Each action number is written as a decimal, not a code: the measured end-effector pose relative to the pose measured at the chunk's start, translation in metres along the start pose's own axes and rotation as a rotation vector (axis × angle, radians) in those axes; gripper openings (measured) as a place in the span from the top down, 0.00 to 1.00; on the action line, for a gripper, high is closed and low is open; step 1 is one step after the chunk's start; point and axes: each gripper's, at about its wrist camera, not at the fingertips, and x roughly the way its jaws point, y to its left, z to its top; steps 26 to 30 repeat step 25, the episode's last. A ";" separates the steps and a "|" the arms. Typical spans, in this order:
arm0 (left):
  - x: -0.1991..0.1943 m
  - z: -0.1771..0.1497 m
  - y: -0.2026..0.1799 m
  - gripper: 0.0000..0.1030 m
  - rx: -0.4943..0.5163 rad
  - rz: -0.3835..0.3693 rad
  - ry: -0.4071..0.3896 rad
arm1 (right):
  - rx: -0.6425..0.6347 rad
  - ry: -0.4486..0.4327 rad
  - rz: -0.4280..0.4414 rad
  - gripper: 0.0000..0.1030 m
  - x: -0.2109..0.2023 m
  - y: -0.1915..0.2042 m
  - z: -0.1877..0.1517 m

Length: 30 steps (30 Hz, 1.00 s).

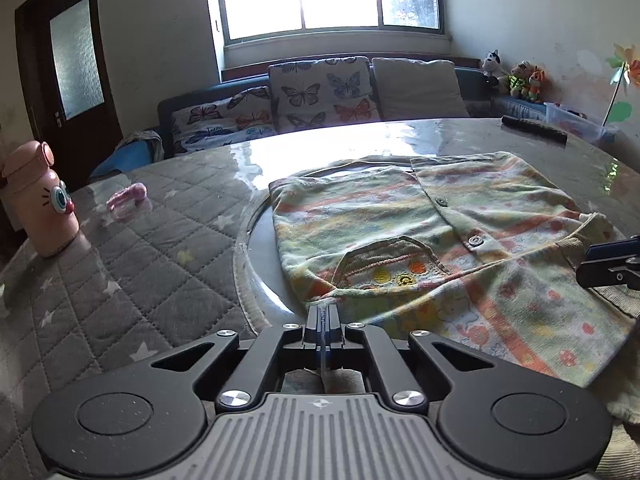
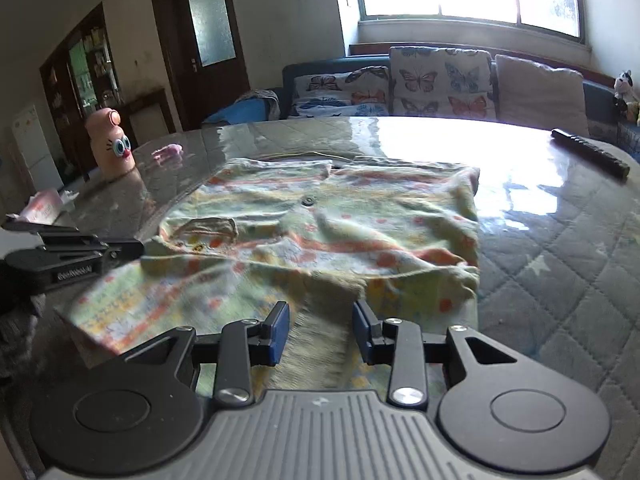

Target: Fold clothes

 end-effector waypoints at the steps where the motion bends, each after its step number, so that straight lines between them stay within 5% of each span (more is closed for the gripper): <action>1: -0.002 0.001 0.000 0.98 0.001 -0.001 0.001 | -0.002 0.002 -0.001 0.67 -0.003 0.000 -0.001; 14: -0.040 -0.012 -0.054 0.90 0.196 -0.185 -0.060 | -0.128 -0.006 0.080 0.67 -0.025 0.024 -0.010; 20: -0.048 -0.032 -0.066 0.86 0.312 -0.199 -0.072 | -0.150 0.024 0.066 0.66 -0.033 0.021 -0.028; 30: -0.060 -0.036 -0.057 0.81 0.355 -0.204 -0.082 | -0.157 0.031 0.076 0.66 -0.043 0.019 -0.032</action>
